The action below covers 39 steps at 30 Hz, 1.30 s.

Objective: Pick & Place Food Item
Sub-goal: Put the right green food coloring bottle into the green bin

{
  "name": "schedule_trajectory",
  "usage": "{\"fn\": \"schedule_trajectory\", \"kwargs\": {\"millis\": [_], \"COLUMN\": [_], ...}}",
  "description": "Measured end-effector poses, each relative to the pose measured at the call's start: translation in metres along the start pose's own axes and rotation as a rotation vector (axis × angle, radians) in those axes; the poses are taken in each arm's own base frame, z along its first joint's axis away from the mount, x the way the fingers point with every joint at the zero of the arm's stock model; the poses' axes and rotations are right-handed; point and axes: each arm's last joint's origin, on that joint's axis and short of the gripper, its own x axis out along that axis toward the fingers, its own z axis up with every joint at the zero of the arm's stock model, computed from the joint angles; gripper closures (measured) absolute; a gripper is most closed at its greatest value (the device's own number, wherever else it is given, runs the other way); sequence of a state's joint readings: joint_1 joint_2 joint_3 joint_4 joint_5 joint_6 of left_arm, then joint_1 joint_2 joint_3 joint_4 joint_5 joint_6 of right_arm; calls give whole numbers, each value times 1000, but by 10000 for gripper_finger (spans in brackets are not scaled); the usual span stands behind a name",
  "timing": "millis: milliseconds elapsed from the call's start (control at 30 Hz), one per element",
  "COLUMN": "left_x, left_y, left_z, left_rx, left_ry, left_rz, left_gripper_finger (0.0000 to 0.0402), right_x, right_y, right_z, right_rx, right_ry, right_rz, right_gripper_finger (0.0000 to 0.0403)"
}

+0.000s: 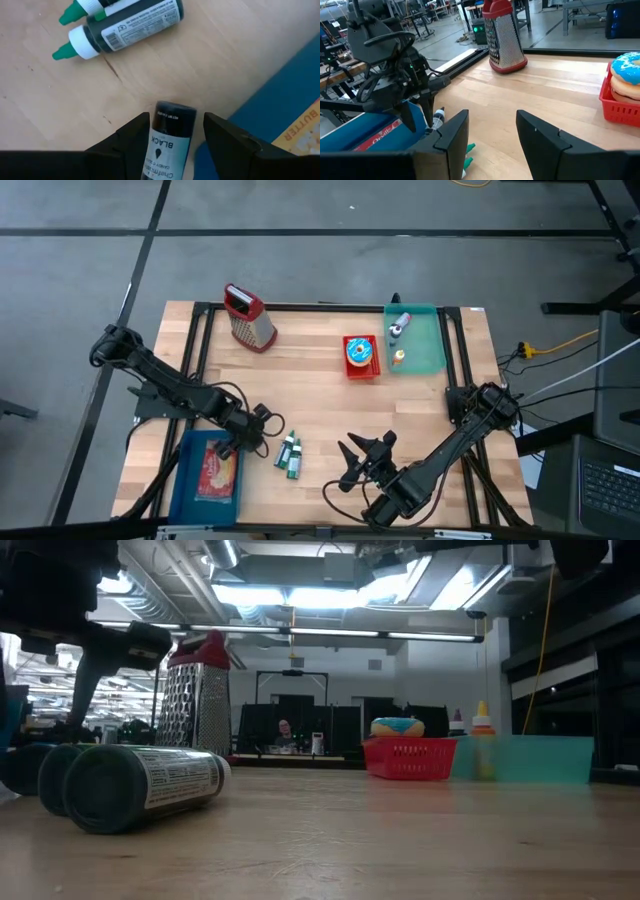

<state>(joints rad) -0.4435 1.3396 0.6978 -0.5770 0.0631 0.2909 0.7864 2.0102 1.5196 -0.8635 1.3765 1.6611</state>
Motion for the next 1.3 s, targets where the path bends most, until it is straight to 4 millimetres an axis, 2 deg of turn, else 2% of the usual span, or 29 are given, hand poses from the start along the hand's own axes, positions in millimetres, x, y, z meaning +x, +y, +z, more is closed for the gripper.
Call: {"fn": "schedule_trajectory", "kwargs": {"millis": [267,500,633,767,933,1033,1167,1300], "left_x": [-2,-14,-18,-21,-27,-26,-17,0], "left_y": [9,21,31,48,72,81,89,94], "left_z": [-2,2,6,11,8,5,11,21], "left_rx": [38,91,68,-145,-668,-863,-1045,-1145], "left_ry": [24,77,45,-94,-241,-278,-333,-368], "left_rz": [56,104,149,179,115,41,-45,-134], "left_gripper_finger": [217,217,217,217,217,217,217,217], "right_x": [0,0,0,0,0,0,0,0], "right_y": [0,1,1,1,1,1,4,9], "right_z": [0,0,0,0,0,0,0,0], "right_rx": [-3,-2,0,0,1,10,22,-13], "right_ry": [5,5,5,5,5,6,9,9], "right_rz": [1,1,1,1,1,3,9,22], "right_gripper_finger": [234,234,234,234,234,234,234,234]}}
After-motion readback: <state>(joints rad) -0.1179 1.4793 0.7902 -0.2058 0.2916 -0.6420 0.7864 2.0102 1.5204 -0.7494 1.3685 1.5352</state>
